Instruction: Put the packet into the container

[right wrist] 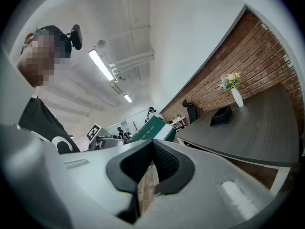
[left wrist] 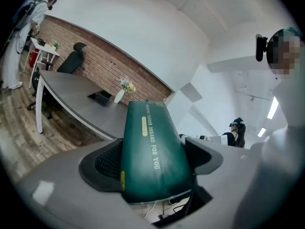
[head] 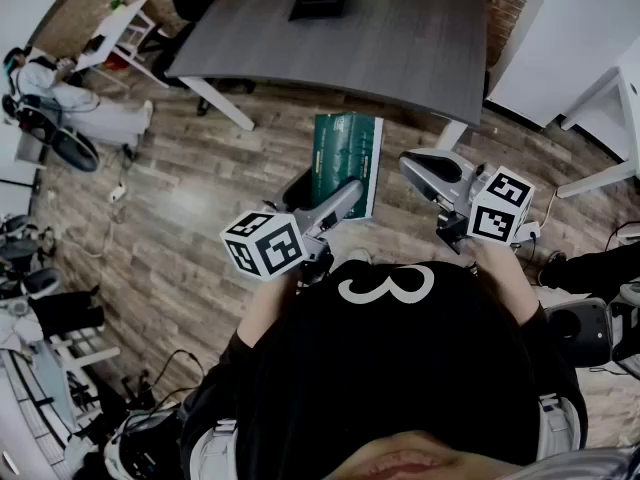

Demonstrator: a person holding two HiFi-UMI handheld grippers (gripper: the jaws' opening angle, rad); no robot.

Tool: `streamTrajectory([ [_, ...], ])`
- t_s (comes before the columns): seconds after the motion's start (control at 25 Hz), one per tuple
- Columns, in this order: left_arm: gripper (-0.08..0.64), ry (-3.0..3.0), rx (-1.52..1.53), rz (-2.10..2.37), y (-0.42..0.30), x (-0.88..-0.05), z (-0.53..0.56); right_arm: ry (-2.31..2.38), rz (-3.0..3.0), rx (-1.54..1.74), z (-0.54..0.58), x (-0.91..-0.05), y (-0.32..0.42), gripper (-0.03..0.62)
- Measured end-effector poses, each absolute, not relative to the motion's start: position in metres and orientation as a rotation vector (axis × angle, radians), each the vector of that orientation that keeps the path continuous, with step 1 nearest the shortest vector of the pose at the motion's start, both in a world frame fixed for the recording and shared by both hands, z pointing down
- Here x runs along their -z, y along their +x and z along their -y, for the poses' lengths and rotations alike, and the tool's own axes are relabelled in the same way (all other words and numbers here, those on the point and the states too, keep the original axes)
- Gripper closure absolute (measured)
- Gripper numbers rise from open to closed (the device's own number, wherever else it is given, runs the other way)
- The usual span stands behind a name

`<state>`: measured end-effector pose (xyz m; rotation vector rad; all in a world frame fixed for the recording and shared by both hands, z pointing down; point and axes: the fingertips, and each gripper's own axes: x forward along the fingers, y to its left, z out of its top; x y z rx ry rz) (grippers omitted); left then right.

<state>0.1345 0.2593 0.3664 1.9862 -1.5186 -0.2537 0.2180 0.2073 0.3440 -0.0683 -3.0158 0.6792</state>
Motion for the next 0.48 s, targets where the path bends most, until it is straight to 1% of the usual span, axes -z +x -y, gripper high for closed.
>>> streamTrajectory([
  [0.48,0.13,1.999,0.274,1.476,0.068,-0.357,-0.227,-0.023,2.991,-0.723,-0.18,-0.339,0.148,0.591],
])
